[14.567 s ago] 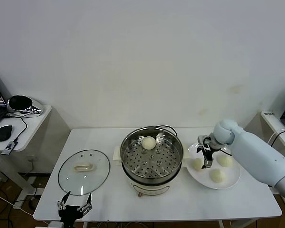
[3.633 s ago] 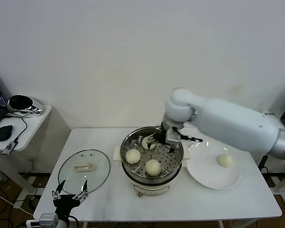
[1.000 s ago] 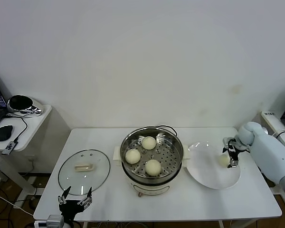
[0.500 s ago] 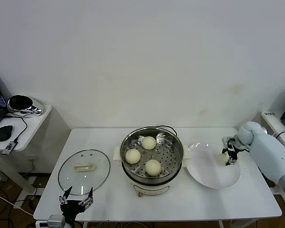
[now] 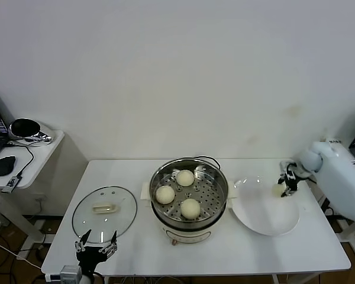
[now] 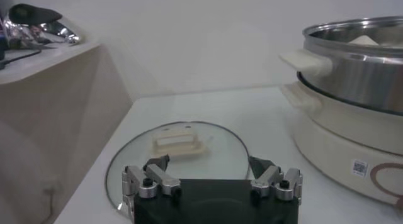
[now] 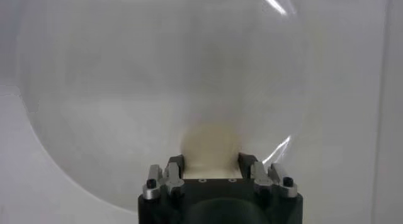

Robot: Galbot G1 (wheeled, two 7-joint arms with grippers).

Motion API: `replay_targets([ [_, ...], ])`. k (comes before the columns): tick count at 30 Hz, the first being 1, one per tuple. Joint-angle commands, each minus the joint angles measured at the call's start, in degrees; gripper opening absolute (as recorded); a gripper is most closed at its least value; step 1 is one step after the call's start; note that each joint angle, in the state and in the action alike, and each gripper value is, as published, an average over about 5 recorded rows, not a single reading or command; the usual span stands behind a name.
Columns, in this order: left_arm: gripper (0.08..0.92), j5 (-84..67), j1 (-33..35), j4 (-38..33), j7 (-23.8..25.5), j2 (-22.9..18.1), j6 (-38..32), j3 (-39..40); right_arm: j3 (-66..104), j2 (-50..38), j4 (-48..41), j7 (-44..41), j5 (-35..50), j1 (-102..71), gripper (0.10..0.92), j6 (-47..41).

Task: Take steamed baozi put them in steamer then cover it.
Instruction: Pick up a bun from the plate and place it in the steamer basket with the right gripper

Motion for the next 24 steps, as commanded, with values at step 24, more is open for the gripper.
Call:
replay_targets([
  [24, 0.823, -1.3, -1.1, -6.1, -0.2, -0.2, -0.3, -1.7, -49.1, 13.4, 25.0, -2.3, 48.0, 42.0, 0.543, -26.9],
])
